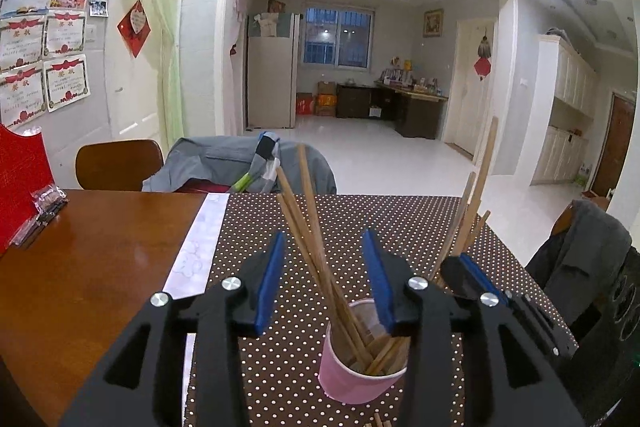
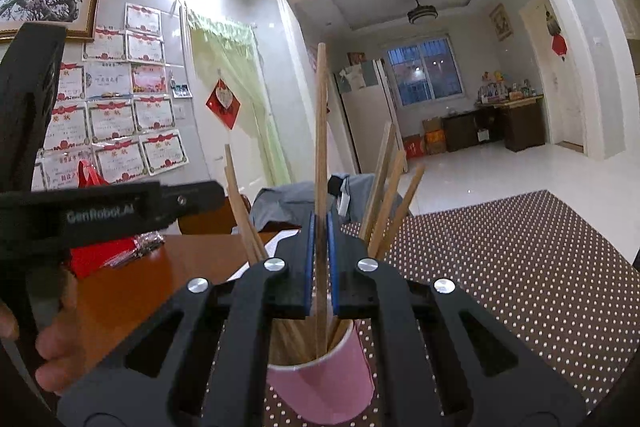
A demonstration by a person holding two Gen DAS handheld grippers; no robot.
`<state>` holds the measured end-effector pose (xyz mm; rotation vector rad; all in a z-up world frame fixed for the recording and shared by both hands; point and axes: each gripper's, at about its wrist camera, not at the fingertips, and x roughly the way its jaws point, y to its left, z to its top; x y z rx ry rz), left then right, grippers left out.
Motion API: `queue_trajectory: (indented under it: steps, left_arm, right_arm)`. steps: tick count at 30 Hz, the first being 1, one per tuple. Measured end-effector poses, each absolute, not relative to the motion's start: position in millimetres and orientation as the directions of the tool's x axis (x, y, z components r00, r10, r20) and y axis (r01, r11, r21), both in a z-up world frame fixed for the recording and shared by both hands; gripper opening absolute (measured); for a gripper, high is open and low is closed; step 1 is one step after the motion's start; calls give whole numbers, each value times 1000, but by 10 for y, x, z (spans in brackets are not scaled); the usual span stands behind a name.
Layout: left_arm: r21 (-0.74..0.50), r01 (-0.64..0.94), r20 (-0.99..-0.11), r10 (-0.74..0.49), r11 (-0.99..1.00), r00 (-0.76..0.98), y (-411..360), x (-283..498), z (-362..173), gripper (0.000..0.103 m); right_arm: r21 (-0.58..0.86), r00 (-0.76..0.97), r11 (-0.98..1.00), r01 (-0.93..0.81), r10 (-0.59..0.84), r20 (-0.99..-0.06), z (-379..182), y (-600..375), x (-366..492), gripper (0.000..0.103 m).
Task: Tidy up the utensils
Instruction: 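Move both open tools back down to the chopstick pile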
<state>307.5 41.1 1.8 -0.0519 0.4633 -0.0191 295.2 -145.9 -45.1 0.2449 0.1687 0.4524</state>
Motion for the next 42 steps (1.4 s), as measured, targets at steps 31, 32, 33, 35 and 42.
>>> queue_trajectory:
  steps: [31,32,33,35,42]
  left_arm:
    - [-62,29,-461,-54,998,886,343,2371,136,45]
    - [-62,29,-460,-54,998,886,342,2335,139,45]
    - [-62,30,-460,-55,998,886,339,2296,139,46]
    - [-61,34,-461,-58,998,886,322,2179,142,46]
    - [-64,46,-467,-70,997,881,262,1849,122,47]
  right_arm:
    - [271,905,901,-339,391,-169,-200,-1709,2338,51]
    - [271,906,902,-336,388,-168,-183,-1713,2305,51]
    - [272,907,903,-334,386,-168,-164,-1731,2265,51]
    - [272,909,904,-331,382,-166,-134,-1777,2170,51]
    - [273,911,907,-322,375,-170,-55,-1842,1885,54]
